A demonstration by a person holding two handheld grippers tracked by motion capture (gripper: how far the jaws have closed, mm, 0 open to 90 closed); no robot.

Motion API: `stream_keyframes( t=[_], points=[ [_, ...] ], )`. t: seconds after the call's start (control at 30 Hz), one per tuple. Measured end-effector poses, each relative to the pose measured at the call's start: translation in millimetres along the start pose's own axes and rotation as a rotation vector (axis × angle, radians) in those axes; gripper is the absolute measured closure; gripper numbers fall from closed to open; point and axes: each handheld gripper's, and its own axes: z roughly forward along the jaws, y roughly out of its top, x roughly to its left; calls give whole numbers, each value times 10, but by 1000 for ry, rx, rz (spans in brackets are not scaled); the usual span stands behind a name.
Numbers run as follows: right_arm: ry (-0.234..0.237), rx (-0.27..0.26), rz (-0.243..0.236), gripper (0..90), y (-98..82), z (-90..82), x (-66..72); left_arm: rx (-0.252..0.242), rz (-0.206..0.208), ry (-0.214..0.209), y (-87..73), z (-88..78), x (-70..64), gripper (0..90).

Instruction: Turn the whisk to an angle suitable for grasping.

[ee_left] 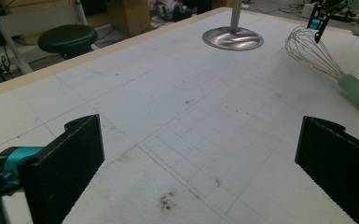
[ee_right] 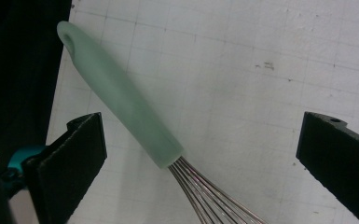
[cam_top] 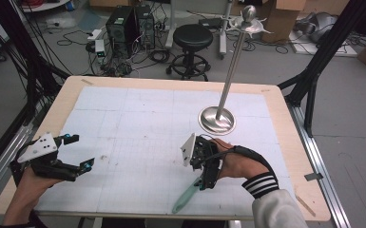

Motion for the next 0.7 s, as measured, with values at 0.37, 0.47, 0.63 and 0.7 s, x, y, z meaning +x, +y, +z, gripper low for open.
stream_keyframes(
  t=[0.37, 0.47, 0.63, 0.7],
  points=[
    [32, 16, -34, 6, -6, 100, 118, 5, 0, 3, -9, -2, -5, 17],
    [30, 19, -29, 6, -21, 136, 135, 6, 0, 4, -10, -2, -7, 17],
    [22, 17, -24, 16, -42, 198, 175, 10, 0, 2, -16, 10, -6, 17],
    [20, 15, -23, 34, -47, 209, 184, 10, -1, 1, -18, 16, -7, 17]
  ],
)
